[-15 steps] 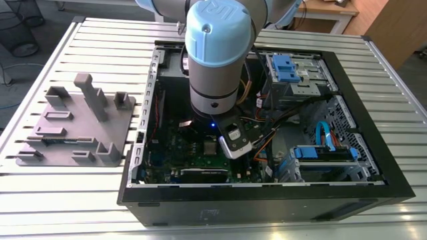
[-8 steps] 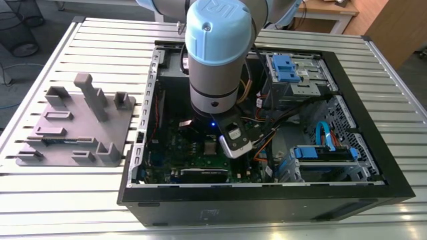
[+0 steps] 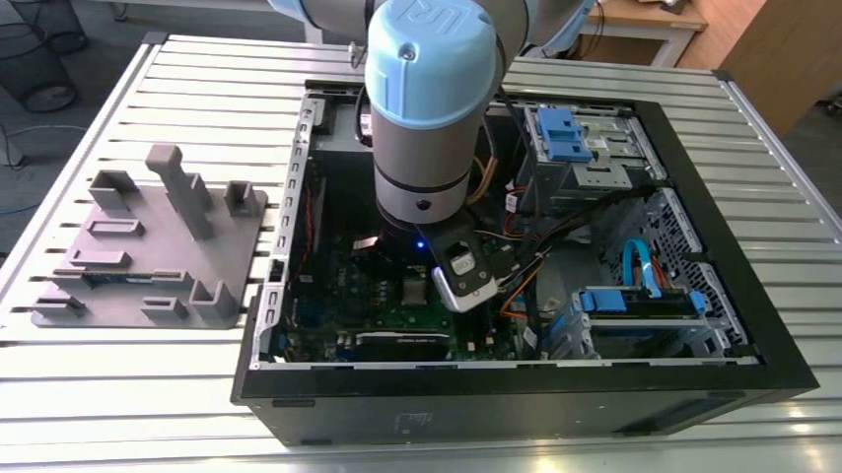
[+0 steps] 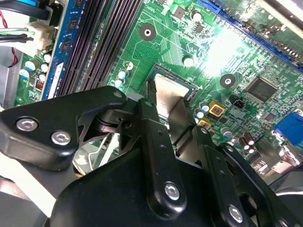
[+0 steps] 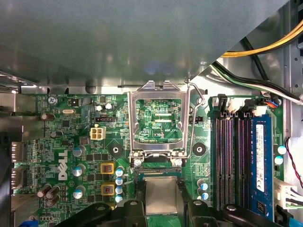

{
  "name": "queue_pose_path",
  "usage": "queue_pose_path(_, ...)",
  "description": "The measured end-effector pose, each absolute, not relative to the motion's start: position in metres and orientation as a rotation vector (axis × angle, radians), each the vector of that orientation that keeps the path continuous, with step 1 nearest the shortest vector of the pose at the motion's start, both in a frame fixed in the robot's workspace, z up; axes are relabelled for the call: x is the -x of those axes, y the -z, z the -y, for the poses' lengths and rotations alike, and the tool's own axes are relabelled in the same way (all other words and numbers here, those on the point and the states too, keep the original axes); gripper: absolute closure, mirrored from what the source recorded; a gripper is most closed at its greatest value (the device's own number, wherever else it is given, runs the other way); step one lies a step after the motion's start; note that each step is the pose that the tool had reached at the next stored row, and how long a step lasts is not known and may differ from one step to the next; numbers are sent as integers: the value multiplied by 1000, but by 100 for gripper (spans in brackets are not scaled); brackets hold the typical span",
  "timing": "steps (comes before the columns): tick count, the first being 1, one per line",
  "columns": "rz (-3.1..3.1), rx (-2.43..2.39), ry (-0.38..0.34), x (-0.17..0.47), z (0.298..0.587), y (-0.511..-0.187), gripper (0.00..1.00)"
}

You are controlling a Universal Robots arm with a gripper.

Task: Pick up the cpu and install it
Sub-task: 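Place the cpu into insertion slot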

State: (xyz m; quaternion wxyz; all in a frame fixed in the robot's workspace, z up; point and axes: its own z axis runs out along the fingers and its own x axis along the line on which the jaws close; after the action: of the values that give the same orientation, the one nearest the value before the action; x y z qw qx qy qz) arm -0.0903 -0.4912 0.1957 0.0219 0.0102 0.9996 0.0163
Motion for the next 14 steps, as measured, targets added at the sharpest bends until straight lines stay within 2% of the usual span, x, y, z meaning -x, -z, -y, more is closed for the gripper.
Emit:
queue_pose_path(3,-3097,-32,-51,90,491,-196,61)
queue_pose_path(4,-3097,-32,-51,90,491,-196,55)
queue_pose_path(14,-3097,-32,-50,91,491,-191,55)
